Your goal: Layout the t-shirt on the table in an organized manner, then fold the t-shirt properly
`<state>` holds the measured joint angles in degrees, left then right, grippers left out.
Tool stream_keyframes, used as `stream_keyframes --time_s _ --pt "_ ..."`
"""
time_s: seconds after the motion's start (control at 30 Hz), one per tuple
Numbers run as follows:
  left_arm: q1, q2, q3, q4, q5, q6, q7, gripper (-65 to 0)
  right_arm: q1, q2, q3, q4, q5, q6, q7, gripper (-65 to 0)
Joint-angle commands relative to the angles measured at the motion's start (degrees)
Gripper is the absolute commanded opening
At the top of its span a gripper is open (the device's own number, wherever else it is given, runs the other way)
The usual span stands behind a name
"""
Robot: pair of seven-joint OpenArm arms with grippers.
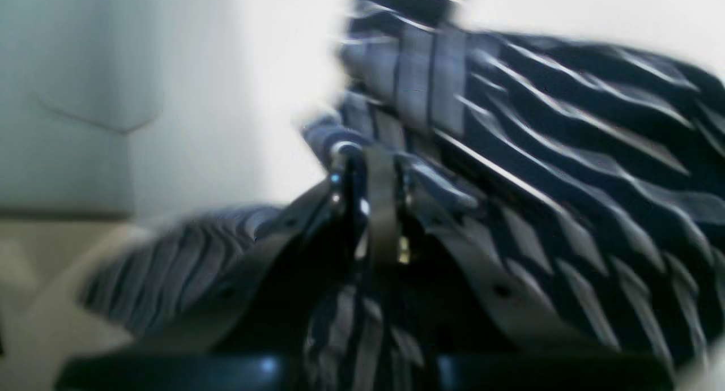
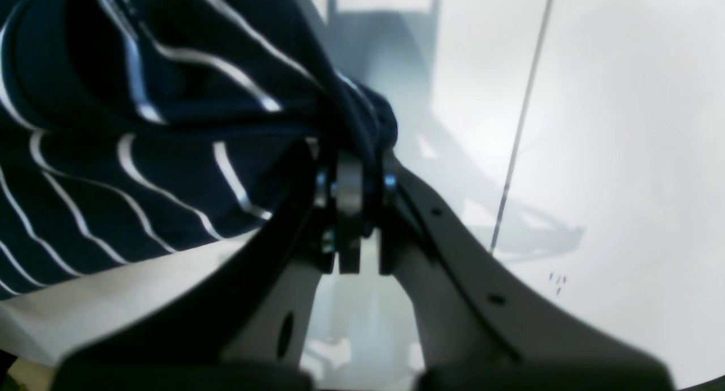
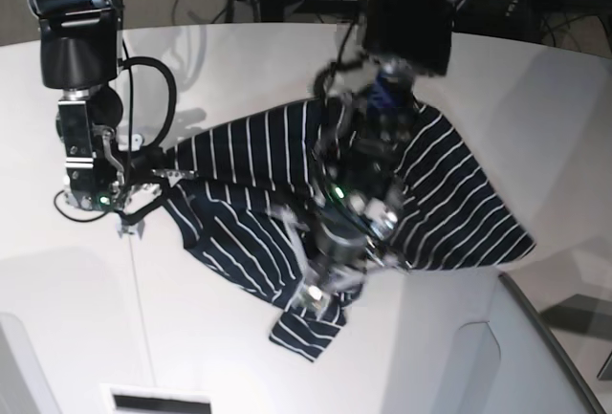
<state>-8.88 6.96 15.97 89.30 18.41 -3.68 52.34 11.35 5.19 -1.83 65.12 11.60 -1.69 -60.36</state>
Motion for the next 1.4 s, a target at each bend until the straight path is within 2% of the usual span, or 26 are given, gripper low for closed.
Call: stream_keyframes --time_s 0.0,0.1,0.23,0.3,0.37,0.5,0.73,0.83,0.9,0.97,1.03,1.13,1.17,1.2,1.37 --pt "1.19 0.29 1.75 2.00 0.44 1.70 -0.42 -65.0 0.47 0.30 0.02 0.15 -0.74 -0.28 -0.26 -65.0" --pt "7.52 -2.70 6.06 4.02 0.44 5.66 -0.42 -65.0 0.47 0.30 0.02 0.15 -0.74 -0.28 -0.26 -65.0" --pt "15.79 -6.74 6.76 6.75 0.44 12.08 -0.60 -65.0 0.47 0.30 0.02 0.15 -0.74 -0.28 -0.26 -65.0" --pt "19.30 -8.94 6.76 8.51 0.35 13.84 -0.60 -65.0 0.47 0.30 0.02 0.15 -0.74 -0.28 -0.26 -65.0" --pt "22.29 -10.26 6.76 9.82 0.35 13.92 -0.51 -65.0 0.47 0.22 -0.15 0.15 -0.74 -0.28 -0.26 -65.0" --pt "26.16 -10.35 7.46 9.74 0.35 13.92 -0.60 -65.0 0.47 -0.05 -0.24 0.15 -0.74 -0.28 -0.26 -65.0" --pt "26.51 -10.35 6.85 10.97 0.35 13.92 -0.34 -65.0 0.65 -0.05 -0.24 0.15 -0.74 -0.28 -0.26 -65.0" --pt "26.60 -10.35 6.85 14.57 0.35 13.92 -0.34 -42.9 0.47 -0.05 -0.24 0.15 -0.83 -0.28 -0.26 -64.8" --pt "26.95 -10.35 6.93 17.21 0.35 13.92 -0.25 -32.9 0.47 0.13 -0.24 0.15 -0.83 -0.28 -0.26 -64.5" --pt "27.04 -10.35 7.20 19.58 0.35 13.92 -0.25 -24.7 0.47 0.22 -0.15 0.50 -0.83 -0.28 -0.26 -59.1" --pt "27.04 -10.35 7.29 21.60 0.35 13.92 -0.25 -19.4 0.47 0.30 -0.24 0.59 -0.83 -0.28 -0.26 -47.4" --pt "26.07 -10.43 6.41 21.96 0.35 13.92 -0.25 -16.9 0.47 0.30 -0.33 0.59 -0.83 -0.28 -0.17 -29.6" --pt "25.02 -10.79 5.35 21.96 0.27 13.92 -0.25 -16.9 0.38 0.30 -0.33 0.59 -0.83 -0.28 -0.17 -25.4" --pt "24.05 -10.79 3.77 21.96 0.09 13.92 -0.25 -16.9 0.38 0.30 -0.33 0.59 -0.83 -0.28 -0.08 -23.6" --pt "16.49 -9.29 -4.32 18.44 -0.26 13.75 -0.25 -16.9 -0.06 0.30 -0.33 0.59 -0.83 -0.20 2.03 -24.5"
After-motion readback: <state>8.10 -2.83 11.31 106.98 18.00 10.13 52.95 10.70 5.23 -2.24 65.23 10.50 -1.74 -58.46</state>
